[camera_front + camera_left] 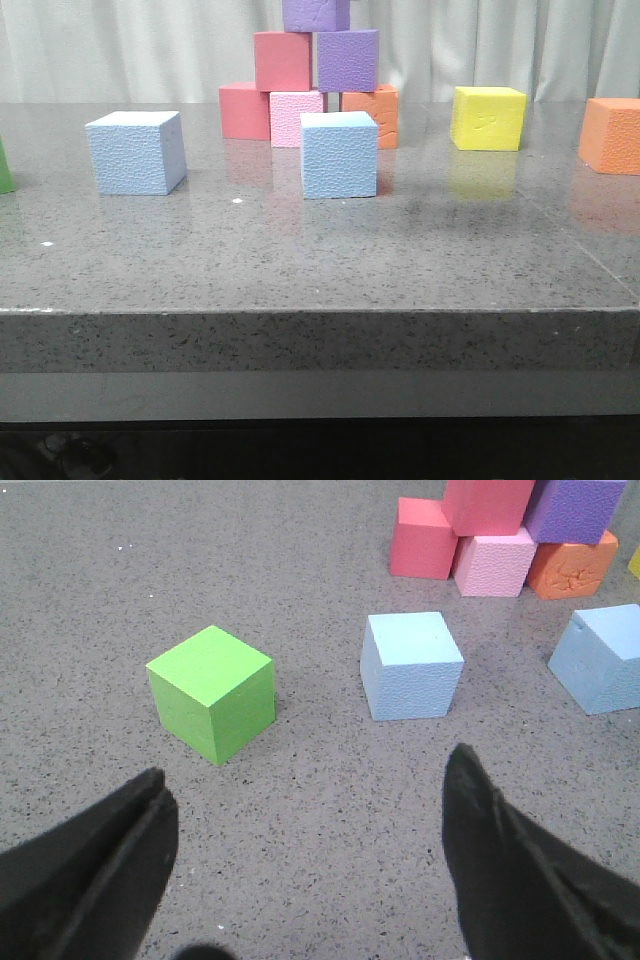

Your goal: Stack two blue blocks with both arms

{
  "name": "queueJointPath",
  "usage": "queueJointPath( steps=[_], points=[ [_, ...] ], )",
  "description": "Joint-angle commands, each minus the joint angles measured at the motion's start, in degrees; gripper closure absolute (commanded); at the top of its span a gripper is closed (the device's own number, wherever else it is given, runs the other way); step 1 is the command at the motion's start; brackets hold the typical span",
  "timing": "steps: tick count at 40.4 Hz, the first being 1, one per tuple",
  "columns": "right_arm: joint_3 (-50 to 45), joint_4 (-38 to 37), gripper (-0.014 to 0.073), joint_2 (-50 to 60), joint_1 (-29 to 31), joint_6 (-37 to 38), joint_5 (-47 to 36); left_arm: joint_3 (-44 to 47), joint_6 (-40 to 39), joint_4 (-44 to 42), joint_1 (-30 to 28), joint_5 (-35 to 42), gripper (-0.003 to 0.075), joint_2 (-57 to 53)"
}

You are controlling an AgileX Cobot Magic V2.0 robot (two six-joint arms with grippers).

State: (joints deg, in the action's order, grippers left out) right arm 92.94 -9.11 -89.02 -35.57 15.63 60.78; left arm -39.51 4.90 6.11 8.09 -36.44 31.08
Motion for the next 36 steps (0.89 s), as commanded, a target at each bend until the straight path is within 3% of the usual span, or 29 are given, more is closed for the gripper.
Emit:
queueJointPath(
  steps=[1, 10, 17, 25, 33, 36],
  points=[
    [-7.8, -0.96, -0.005, 9.31, 1.26, -2.96, -9.27, -1.38, -0.27, 0.95, 0.19, 3.76, 0.0195, 0.63],
    [-29.0, -0.95, -0.005, 26.12, 1.42, -3.3, -23.77, -1.38, -0.27, 1.11, 0.19, 3.13, 0.0195, 0.63],
    [-40.09, -1.15, -0.005, 34.97, 1.42, -3.3, -31.83, -1.38, -0.17, 2.02, 0.19, 2.9, 0.0195, 0.75],
    [-42.18, -2.95, -0.005, 38.37, 1.42, -3.25, -31.12, -2.75, 4.5, 6.34, 4.08, 4.21, 0.0188, 4.77],
    [-42.18, -2.95, -0.005, 38.25, 1.42, -3.25, -30.4, -8.41, 4.87, 6.65, 10.55, 5.9, 0.0059, 14.87],
    [-42.18, -2.95, -0.005, 38.25, 1.42, -3.25, -30.4, -11.21, 4.87, 6.28, 12.12, 6.76, 0.0053, 19.98]
  ],
)
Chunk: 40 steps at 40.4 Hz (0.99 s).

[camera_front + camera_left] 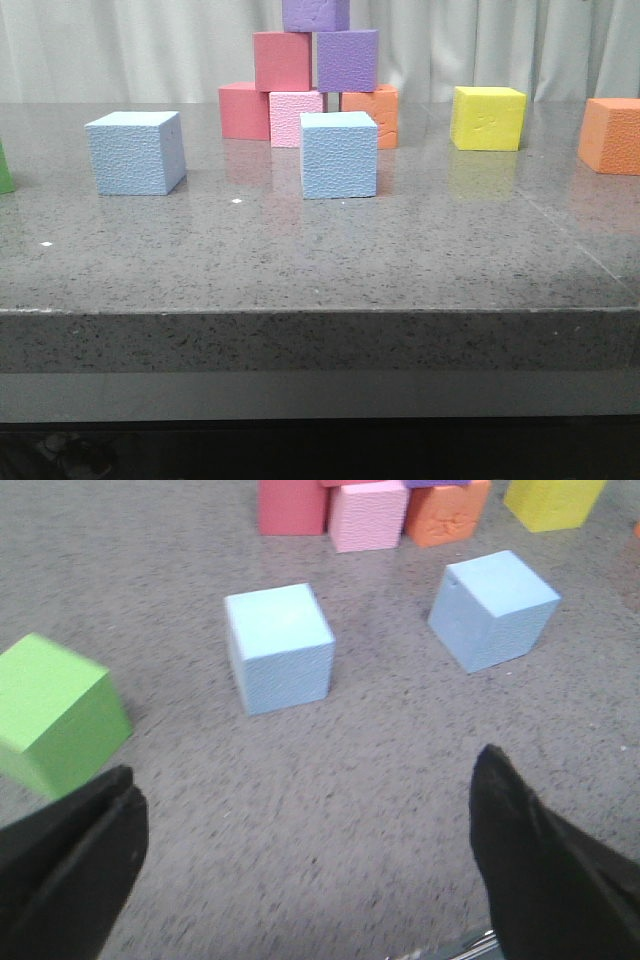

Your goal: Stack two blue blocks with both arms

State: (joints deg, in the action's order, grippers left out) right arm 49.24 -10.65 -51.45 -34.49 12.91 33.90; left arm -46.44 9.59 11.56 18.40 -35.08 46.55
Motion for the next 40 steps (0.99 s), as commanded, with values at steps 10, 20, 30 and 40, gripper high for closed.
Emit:
queueJointPath(
  steps=[10, 20, 30, 40],
  points=[
    [1.52, -1.42, -0.005, 0.68, 0.35, -0.53, -3.52, -17.69, -9.59, -4.49, 2.87, 4.06, 0.0057, 24.67],
    [1.52, -1.42, -0.005, 0.68, 0.35, -0.53, -3.52, -30.82, -16.91, -8.49, 2.98, -1.49, 0.0057, 39.6],
    [1.52, -1.42, -0.005, 0.68, 0.35, -0.53, -3.52, -37.78, -24.51, -13.5, 2.98, -3.88, 0.0057, 48.85],
    [1.52, -1.42, -0.005, 0.68, 0.35, -0.53, -3.52, -39.59, -26.49, -13.39, 3.08, -4.14, 0.0057, 54.05]
  ],
)
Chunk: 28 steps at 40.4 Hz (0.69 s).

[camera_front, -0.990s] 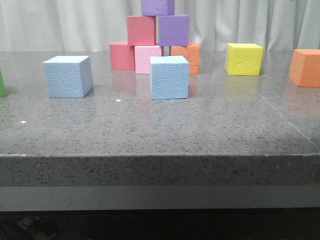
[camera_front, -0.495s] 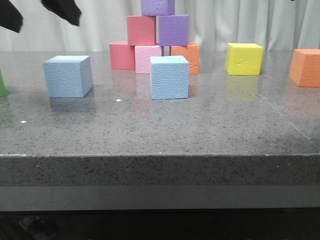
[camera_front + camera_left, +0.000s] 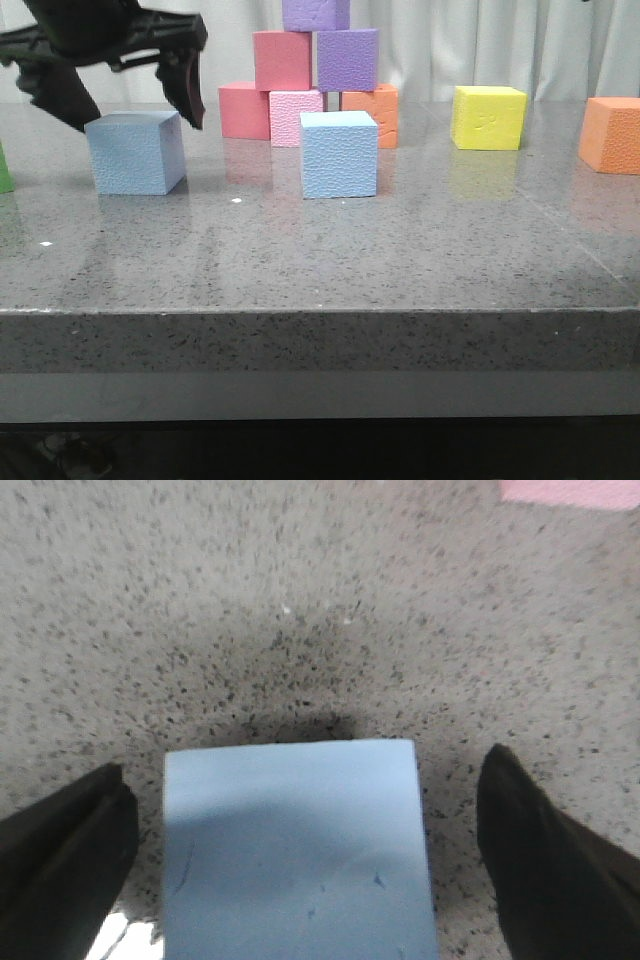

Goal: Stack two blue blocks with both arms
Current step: 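Lower the left gripper onto the other light-blue cube and grasp it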

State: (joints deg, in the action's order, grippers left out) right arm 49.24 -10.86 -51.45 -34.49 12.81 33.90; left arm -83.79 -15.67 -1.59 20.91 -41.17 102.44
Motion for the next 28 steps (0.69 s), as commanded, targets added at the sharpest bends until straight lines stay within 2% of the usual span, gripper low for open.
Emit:
queueJointPath(
  steps=[1, 3, 10, 15, 28],
  points=[
    [1.52, -1.2, -0.005, 0.68, 0.35, -0.43, -3.52, -2.24, -1.22, -0.24, 0.58, 1.95, 0.0058, -1.83],
    [1.52, -1.2, -0.005, 0.68, 0.35, -0.43, -3.52, -2.24, -1.22, -0.24, 0.58, 1.56, 0.0071, -1.57],
    [1.52, -1.2, -0.005, 0.68, 0.35, -0.43, -3.52, -2.24, -1.22, -0.24, 0.82, 0.52, 0.0213, -1.35],
    [1.52, -1.2, -0.005, 0.68, 0.35, -0.43, -3.52, -2.24, -1.22, 0.04, 0.91, 0.63, 0.0278, -1.35],
    [1.52, -1.2, -0.005, 0.68, 0.35, -0.43, -3.52, -5.61, -0.34, -0.39, 2.17, -1.47, 0.0289, -3.66]
  ],
)
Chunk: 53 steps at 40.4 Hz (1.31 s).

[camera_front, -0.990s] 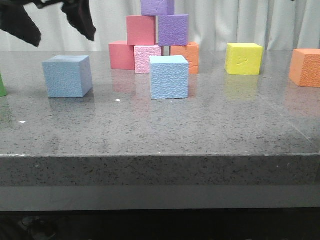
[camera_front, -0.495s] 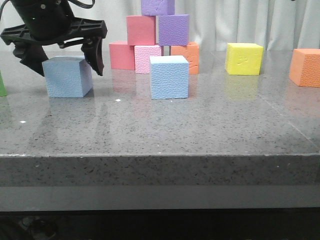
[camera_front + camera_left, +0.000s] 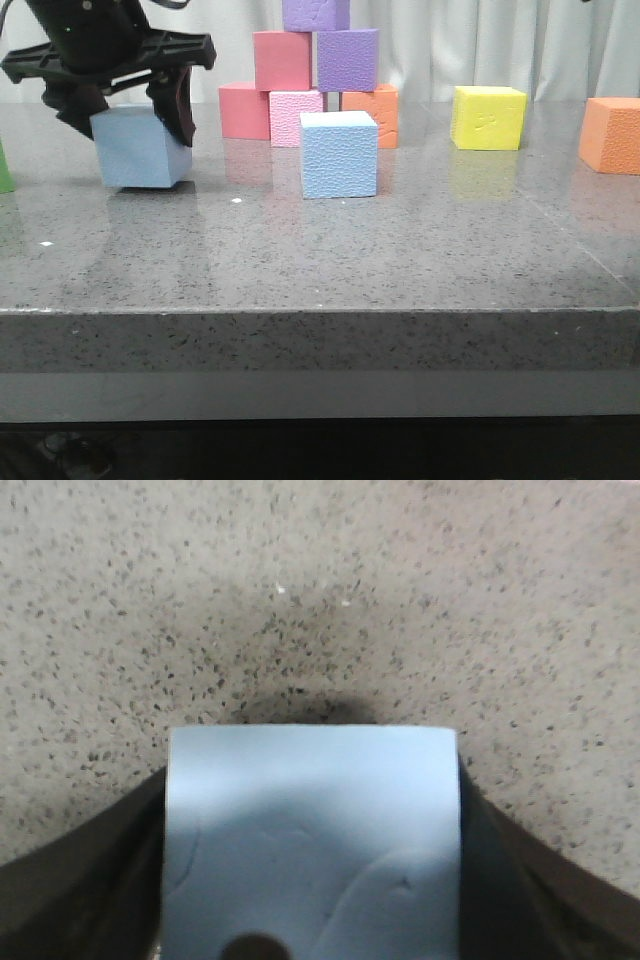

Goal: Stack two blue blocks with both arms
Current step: 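Lift the held cube and carry it above the placed blue cube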

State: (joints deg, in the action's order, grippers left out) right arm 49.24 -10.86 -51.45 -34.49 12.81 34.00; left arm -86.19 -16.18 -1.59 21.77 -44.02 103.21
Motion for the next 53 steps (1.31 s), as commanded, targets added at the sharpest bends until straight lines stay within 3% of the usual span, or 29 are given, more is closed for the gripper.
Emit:
queueJointPath(
  steps=[1, 14, 21, 36, 42, 49, 53],
  points=[
    [1.52, -1.2, -0.005, 0.68, 0.35, -0.43, -3.62, -3.82, 0.15, -0.53, 1.73, 1.38, 0.0289, -4.79],
    [1.52, -1.2, -0.005, 0.68, 0.35, -0.43, -3.62, -11.81, 3.0, -2.61, 10.33, 1.03, 0.0289, -6.57],
    [1.52, -1.2, -0.005, 0.68, 0.35, -0.43, -3.62, -12.99, 3.0, -1.43, 14.2, 5.47, 0.0289, -6.46],
    [1.52, -1.2, -0.005, 0.68, 0.35, -0.43, -3.62, -12.99, 1.99, -0.83, 15.68, 10.04, 0.0289, -5.3],
    [1.52, -1.2, -0.005, 0.68, 0.35, -0.43, -3.62, -12.99, -5.78, -4.6, 17.24, 10.06, 0.0288, -4.92],
    [1.52, -1.2, -0.005, 0.68, 0.35, -0.43, -3.62, -13.09, -22.02, -22.45, 21.63, 6.37, 0.0288, -3.2],
    [1.52, -1.2, -0.005, 0.68, 0.35, -0.43, -3.62, -13.04, -30.13, -27.28, 23.24, 4.26, 0.0288, -1.76]
  ],
)
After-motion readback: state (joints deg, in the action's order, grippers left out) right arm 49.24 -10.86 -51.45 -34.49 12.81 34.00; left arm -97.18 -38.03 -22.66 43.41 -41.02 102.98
